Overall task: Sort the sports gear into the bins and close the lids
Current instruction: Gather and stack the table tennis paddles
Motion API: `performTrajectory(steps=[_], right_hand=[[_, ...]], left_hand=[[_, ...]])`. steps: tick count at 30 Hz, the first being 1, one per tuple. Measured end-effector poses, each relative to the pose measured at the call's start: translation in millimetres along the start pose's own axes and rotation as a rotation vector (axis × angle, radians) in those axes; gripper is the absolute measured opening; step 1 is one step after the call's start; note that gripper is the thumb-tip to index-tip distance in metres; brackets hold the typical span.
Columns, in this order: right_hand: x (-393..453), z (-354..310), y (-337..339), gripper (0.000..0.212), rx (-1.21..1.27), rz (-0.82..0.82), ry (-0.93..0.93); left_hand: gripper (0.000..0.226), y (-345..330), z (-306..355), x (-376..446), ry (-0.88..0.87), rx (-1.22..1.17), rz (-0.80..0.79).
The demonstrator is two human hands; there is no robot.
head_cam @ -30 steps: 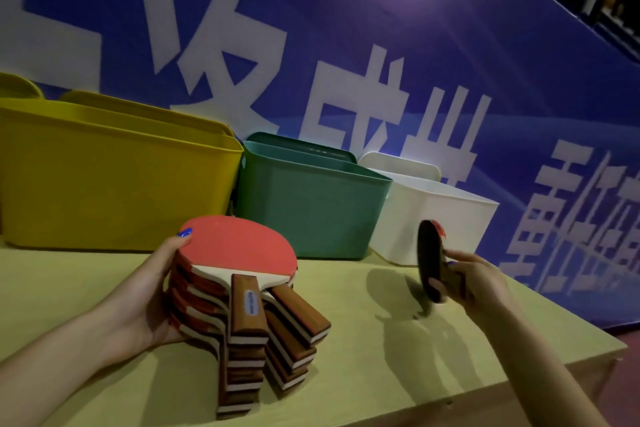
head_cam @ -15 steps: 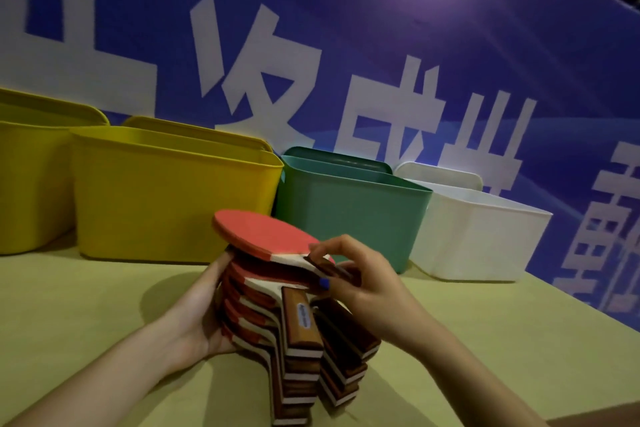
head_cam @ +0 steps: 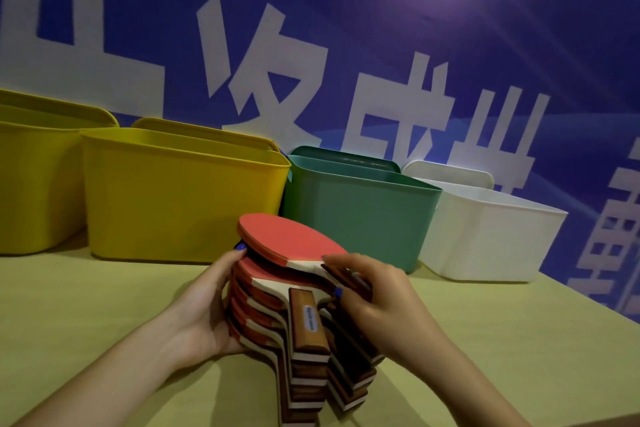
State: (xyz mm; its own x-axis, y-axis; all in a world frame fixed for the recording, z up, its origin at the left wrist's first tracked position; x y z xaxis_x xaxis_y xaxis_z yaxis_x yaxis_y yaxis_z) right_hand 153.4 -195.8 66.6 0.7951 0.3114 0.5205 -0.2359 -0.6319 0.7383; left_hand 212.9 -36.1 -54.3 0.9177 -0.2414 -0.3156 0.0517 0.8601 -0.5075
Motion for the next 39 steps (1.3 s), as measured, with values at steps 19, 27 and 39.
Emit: performTrajectory(steps=[19,27,39], right_hand=[[-16.5,-10.2,-7.2,0.044,-0.166,0.060,0.074],[-27.5,-12.6,-8.2,0.041,-0.084,0.020,0.173],[-34.8,46.8,1.6,0.026,0.528,0.196,-0.305]], left_hand=[[0.070,8.5,-2.8,10.4,0.042,-0.112,-0.020],[0.054,4.9,-2.8,9.3,-0.020,0.000,0.005],[0.045,6.2,-1.7,10.5,-0.045,0.000,0.010]])
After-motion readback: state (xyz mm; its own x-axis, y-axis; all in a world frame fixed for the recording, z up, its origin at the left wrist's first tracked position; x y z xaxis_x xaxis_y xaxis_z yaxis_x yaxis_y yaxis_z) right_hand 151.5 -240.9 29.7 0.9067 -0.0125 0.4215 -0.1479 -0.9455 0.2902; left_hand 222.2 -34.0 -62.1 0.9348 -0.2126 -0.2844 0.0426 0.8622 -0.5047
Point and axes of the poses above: each hand's wrist, its own x-axis towards the middle knuckle, its own y-axis out of the back of the hand, z = x × y, the point moved 9 cm from there along x, towards the middle knuckle, and after that the axes turned 3 degrees about y, right-handed, at the moved point
